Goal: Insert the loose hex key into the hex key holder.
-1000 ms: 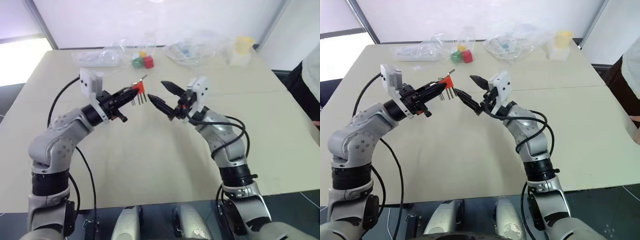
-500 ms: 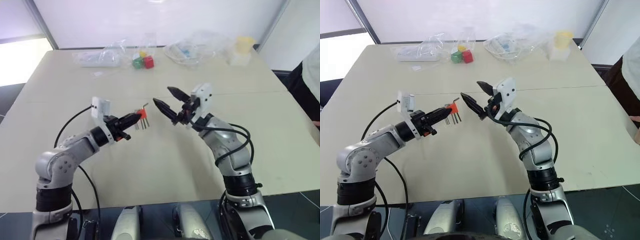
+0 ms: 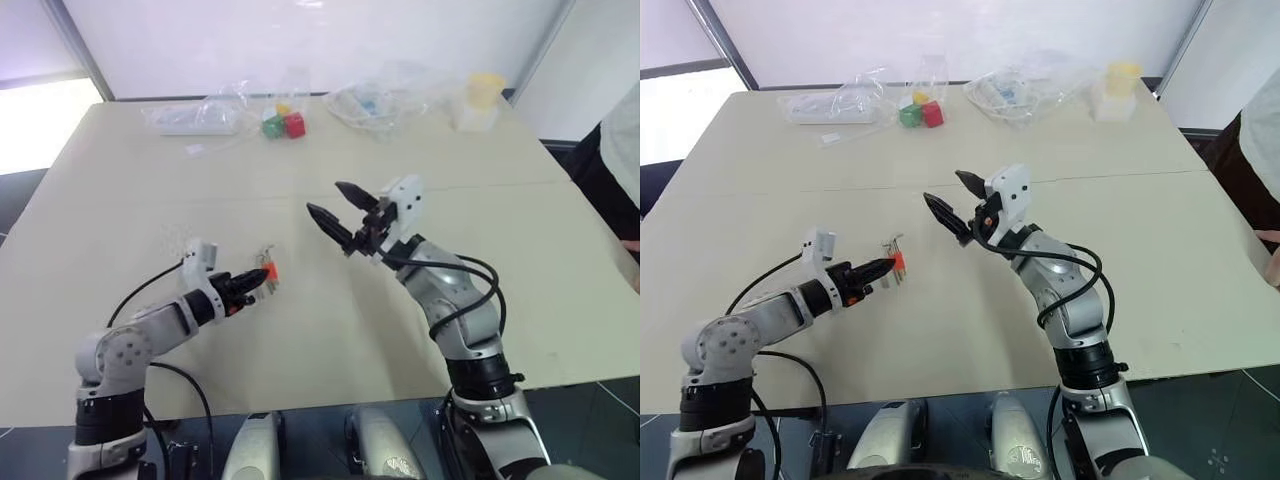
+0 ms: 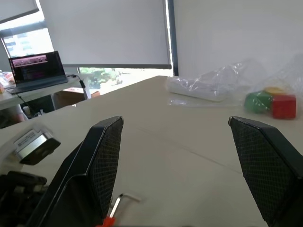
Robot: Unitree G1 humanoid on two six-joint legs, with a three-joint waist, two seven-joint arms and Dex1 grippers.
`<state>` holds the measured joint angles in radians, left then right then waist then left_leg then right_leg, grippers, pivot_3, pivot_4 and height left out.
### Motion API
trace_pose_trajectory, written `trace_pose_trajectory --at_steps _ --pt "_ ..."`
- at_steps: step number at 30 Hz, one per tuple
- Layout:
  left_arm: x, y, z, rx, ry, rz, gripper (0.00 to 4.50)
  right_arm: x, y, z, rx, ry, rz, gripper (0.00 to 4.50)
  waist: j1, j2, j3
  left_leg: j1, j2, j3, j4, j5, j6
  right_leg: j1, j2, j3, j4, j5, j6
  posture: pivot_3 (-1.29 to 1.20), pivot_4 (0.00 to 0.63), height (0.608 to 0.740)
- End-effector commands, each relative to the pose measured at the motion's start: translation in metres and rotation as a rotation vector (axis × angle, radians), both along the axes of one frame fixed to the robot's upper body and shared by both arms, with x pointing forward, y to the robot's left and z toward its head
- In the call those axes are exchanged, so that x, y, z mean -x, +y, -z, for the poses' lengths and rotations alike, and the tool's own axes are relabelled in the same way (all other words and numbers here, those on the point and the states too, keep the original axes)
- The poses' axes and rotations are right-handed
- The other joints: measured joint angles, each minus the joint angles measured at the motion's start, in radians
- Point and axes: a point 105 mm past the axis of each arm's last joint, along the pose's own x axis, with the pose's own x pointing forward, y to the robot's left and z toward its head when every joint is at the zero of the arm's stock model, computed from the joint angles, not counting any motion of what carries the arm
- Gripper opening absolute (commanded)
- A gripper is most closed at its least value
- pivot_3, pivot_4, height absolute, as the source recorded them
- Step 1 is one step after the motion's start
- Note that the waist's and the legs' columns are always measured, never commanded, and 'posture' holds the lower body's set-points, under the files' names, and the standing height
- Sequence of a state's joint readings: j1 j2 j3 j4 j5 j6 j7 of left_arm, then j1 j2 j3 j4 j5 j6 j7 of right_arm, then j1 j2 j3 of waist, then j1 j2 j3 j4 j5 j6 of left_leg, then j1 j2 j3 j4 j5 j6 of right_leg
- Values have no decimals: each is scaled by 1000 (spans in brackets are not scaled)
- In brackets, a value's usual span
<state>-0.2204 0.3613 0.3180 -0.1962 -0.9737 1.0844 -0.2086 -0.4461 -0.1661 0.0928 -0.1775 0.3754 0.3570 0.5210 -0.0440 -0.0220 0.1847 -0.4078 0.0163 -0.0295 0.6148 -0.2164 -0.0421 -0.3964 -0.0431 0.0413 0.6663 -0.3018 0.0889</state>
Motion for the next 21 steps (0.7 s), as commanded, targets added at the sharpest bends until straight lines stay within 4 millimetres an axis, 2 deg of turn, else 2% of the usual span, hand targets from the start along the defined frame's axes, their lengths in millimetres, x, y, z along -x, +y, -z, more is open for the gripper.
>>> trace_pose_trajectory --at_steps 1,6,18,20,21 --pt "0 31 12 -34 70 -139 0 8 4 -15 -17 -65 -16 3671 0 0 0 0 0 0 0 0 0 0 0 0 0 0 0 0 150 740" --pt "2 47 18 -4 118 -227 0 9 5 -15 -12 -64 -22 3671 1 0 0 0 0 0 0 0 0 0 0 0 0 0 0 0 150 740" --pt "13 52 33 8 194 -248 0 8 7 -15 0 -68 -33 3671 0 0 -1 1 0 0 0 0 0 1 0 0 0 0 0 0 150 740" --pt "14 52 35 4 199 -246 869 8 7 -15 3 -69 -33 3704 0 0 -1 1 0 0 0 0 0 1 0 0 0 0 0 0 150 740" --pt "14 52 35 3 202 -247 1109 8 7 -14 4 -70 -33 3704 0 0 -1 1 0 0 0 0 0 1 0 0 0 0 0 0 150 740"
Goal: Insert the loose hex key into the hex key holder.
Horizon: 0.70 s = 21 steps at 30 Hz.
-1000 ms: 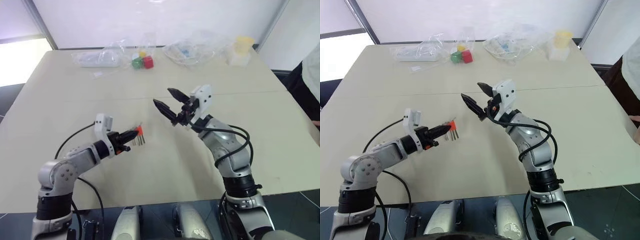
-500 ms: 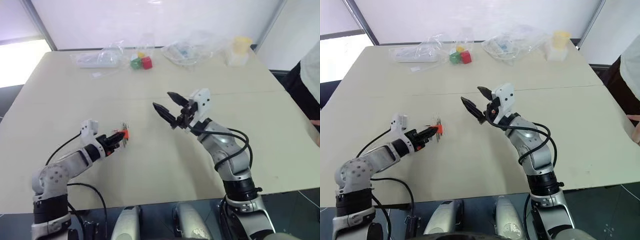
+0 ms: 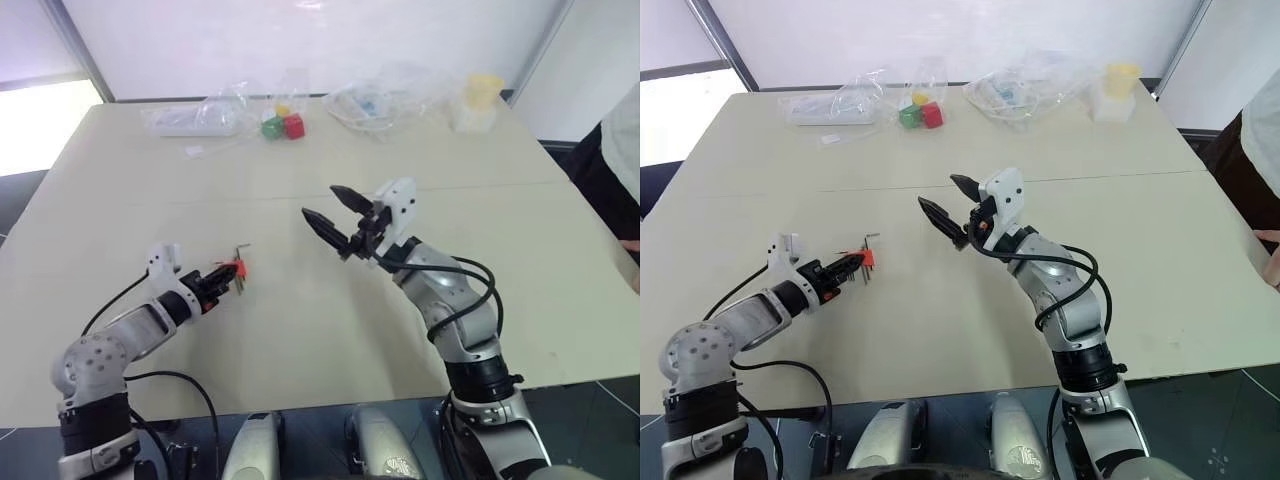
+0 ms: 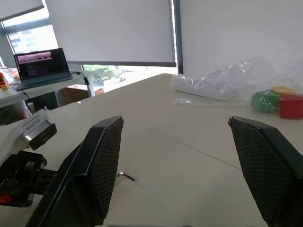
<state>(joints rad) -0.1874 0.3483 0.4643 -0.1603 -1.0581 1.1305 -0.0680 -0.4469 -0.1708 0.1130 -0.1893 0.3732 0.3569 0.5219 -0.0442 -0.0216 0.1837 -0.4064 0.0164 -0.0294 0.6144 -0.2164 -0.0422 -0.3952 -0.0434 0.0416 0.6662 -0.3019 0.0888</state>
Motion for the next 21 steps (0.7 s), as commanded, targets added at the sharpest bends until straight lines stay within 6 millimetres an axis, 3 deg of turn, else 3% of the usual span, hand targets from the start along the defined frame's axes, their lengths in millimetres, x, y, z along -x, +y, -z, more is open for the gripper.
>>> trace_pose_trajectory --at_steps 1,7,14,21 --pt "10 16 25 -38 113 -60 1624 5 2 -13 -9 -59 -14 3704 1 0 0 0 0 0 0 0 0 0 0 0 0 0 0 0 150 740" --pt "12 24 20 -38 104 -79 4428 5 2 -13 -3 -60 -12 3704 -1 3 -2 7 0 0 -1 0 0 6 1 1 0 0 -1 0 150 740" --pt "19 37 0 -68 43 -77 4428 6 1 -13 0 -59 -13 3704 -9 3 -2 12 1 2 -6 0 0 7 2 3 0 -2 -3 0 150 740" --pt "26 48 -45 -200 -97 -1 4428 5 -2 -14 23 -38 -68 3704 -8 2 -1 6 2 1 -7 0 0 2 1 4 -1 -2 -3 0 150 740"
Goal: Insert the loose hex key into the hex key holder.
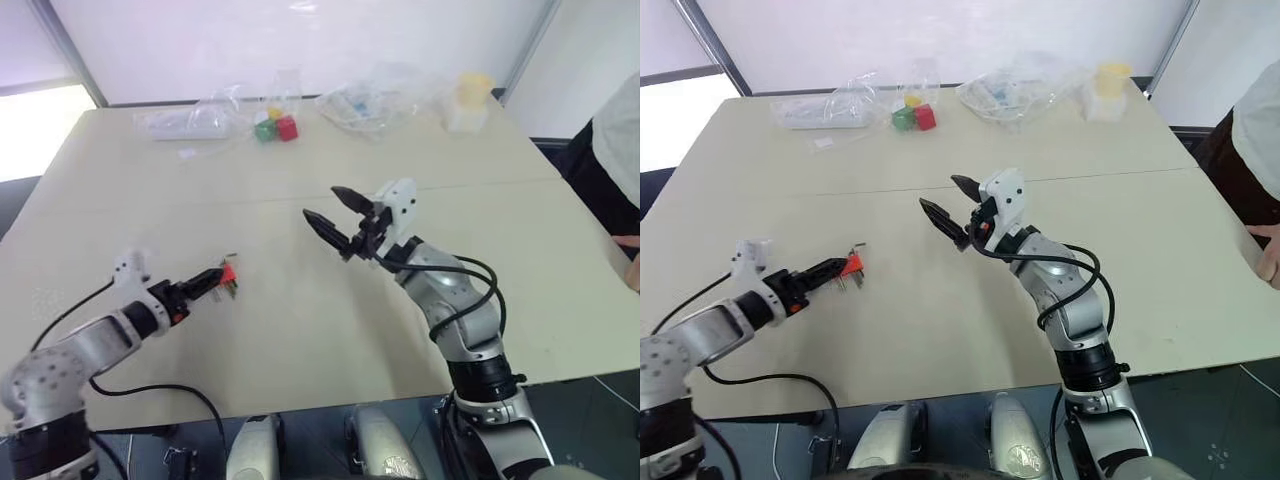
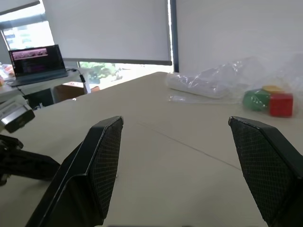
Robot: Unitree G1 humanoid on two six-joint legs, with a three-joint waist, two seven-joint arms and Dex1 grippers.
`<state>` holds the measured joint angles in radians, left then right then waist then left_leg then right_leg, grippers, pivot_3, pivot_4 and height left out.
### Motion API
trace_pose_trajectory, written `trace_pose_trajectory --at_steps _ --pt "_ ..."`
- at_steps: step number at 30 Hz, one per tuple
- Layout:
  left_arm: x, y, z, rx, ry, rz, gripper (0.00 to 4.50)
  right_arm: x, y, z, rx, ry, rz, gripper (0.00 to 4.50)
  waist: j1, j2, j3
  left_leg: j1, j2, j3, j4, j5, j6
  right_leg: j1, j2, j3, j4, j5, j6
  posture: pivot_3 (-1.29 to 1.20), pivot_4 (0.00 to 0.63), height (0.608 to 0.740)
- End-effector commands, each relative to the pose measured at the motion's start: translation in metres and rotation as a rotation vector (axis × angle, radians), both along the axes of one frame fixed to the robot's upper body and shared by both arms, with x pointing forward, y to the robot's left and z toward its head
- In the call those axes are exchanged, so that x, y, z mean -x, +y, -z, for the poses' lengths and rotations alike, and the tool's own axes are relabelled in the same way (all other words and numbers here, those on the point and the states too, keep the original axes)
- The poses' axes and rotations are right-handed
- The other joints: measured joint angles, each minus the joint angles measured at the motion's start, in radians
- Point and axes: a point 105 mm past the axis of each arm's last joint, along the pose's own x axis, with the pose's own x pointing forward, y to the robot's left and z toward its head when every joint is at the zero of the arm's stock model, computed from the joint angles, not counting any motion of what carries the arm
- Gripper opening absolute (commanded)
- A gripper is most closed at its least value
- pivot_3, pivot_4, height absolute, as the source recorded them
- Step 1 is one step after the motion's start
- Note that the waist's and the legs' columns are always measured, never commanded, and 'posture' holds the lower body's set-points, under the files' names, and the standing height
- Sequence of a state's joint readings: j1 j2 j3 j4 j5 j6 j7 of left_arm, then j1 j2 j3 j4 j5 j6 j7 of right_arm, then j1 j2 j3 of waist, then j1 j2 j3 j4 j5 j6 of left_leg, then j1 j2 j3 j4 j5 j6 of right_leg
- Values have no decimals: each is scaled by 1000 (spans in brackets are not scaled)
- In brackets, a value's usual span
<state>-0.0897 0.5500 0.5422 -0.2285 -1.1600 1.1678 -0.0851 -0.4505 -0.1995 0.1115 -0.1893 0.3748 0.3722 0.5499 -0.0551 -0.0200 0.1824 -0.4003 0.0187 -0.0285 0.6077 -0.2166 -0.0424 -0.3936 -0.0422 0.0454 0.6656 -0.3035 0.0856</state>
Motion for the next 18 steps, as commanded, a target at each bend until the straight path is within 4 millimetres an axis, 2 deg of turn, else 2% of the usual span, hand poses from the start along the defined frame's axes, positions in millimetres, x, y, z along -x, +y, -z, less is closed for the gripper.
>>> trace_pose_trajectory --at_steps 1,6,9,12,16,18 --pt "5 4 -31 -95 -104 46 4428 6 1 -16 1 -30 -82 3704 10 0 0 -2 0 0 1 0 0 -2 0 0 0 0 0 0 150 740" --pt "12 -3 -55 -214 -199 135 4428 15 -7 -14 96 34 -231 3704 21 0 0 -9 -3 0 4 0 0 -4 -5 -1 -2 0 0 0 150 740" --pt "15 -14 -78 -297 -345 198 4428 26 -19 -8 217 89 -342 3704 33 -1 1 -10 -3 0 4 0 0 -4 -7 -1 -6 -2 -3 0 150 740" --pt "22 -24 -105 -159 -505 214 4428 35 -38 7 345 166 -411 3704 40 0 2 -10 -3 1 3 0 0 -4 -8 -1 -8 -2 -4 0 150 740" --pt "26 -23 -110 -210 -564 210 4428 41 -56 22 463 230 -450 3704 39 0 2 -10 -2 1 3 -1 2 -3 -8 -2 -10 -2 -4 0 150 740" --pt "30 -23 -117 -181 -594 196 4428 41 -64 25 506 244 -440 3704 39 0 2 -10 -2 1 3 -1 2 -3 -7 -1 -10 -2 -4 0 150 740"
